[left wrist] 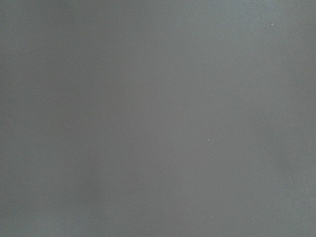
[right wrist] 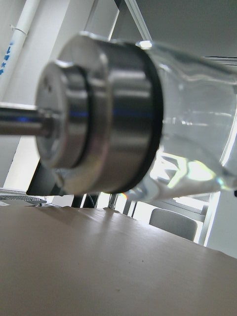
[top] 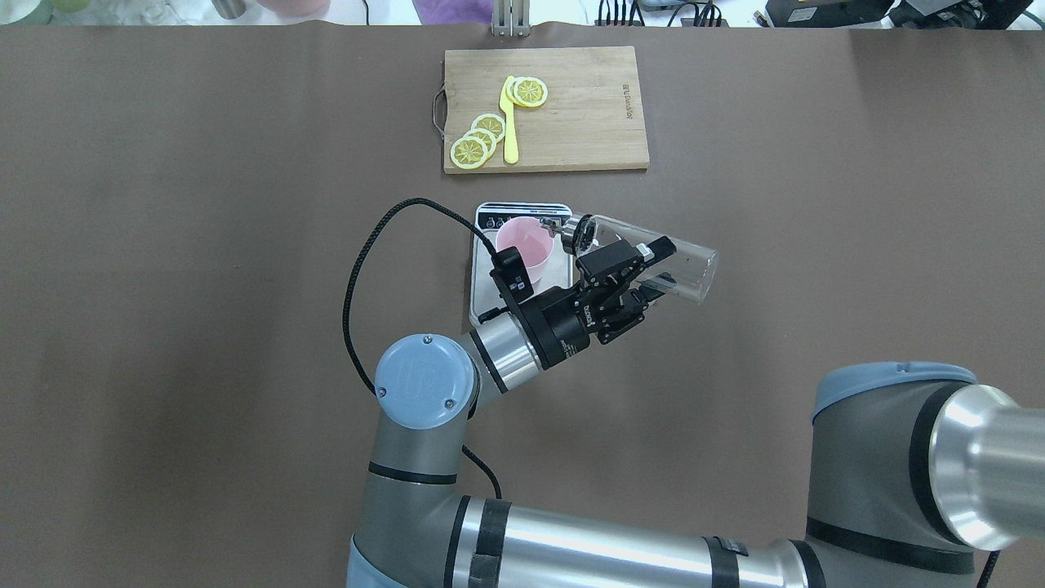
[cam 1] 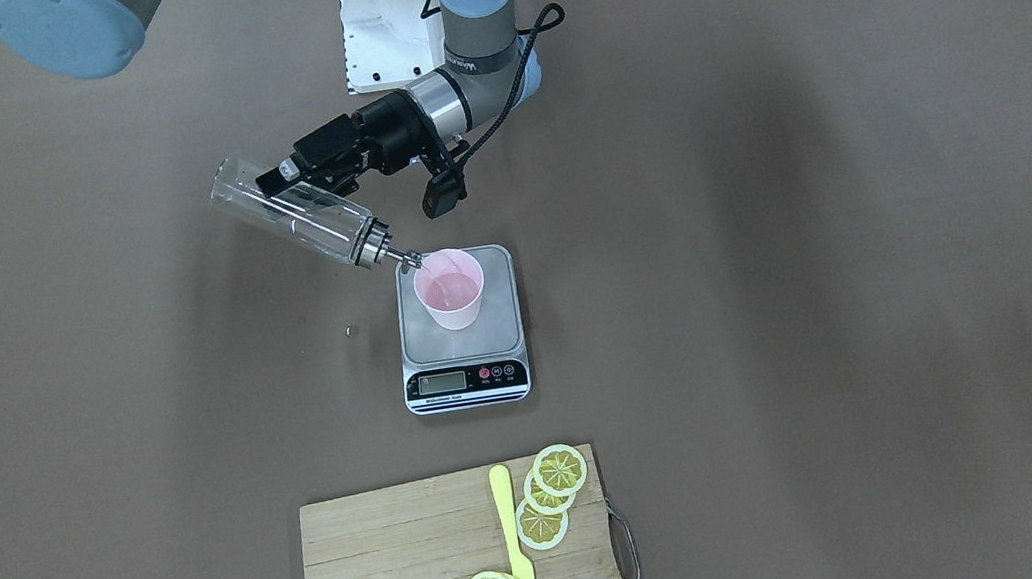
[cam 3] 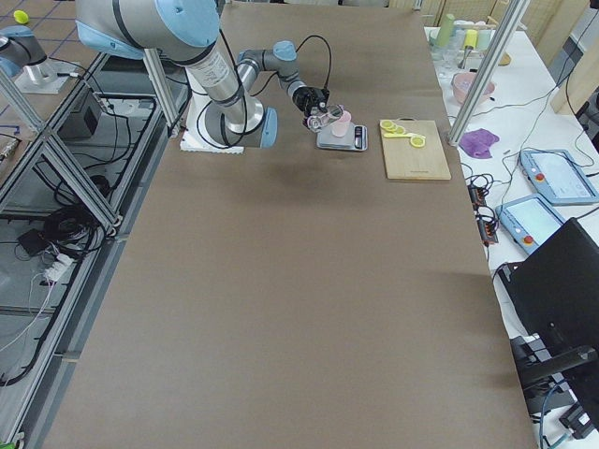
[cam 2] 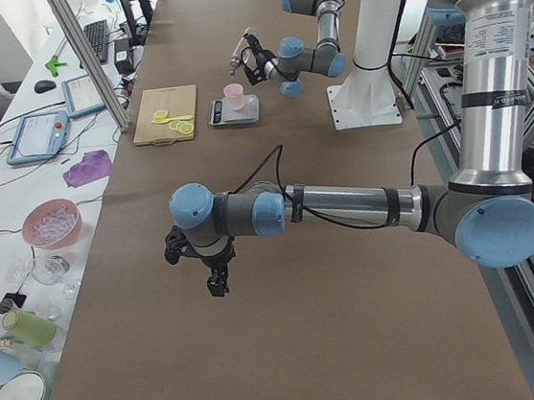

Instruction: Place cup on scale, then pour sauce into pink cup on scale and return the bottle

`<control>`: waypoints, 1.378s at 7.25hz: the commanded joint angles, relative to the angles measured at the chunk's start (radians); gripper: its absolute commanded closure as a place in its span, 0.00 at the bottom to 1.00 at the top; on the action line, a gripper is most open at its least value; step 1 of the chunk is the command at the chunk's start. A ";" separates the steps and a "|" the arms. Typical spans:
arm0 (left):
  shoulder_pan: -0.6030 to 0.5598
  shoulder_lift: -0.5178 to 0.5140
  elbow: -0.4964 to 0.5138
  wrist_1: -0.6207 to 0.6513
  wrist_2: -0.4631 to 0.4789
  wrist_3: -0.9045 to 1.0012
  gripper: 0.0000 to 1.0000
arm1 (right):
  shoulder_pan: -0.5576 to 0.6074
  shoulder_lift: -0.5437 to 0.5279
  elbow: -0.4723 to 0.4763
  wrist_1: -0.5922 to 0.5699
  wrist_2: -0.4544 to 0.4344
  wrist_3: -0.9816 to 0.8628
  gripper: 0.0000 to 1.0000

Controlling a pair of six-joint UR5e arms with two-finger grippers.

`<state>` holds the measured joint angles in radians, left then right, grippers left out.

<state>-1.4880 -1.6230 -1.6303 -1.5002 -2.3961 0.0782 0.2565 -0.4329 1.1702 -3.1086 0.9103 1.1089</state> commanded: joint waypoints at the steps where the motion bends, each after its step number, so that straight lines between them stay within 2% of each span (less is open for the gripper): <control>1: 0.000 0.000 0.003 0.000 -0.014 0.000 0.01 | -0.006 0.009 -0.017 -0.002 0.004 0.017 1.00; 10: 0.000 0.000 0.003 0.000 -0.014 0.000 0.01 | -0.023 0.011 -0.026 -0.019 0.019 0.048 1.00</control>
<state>-1.4880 -1.6230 -1.6282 -1.5002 -2.4099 0.0782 0.2333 -0.4221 1.1444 -3.1264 0.9284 1.1563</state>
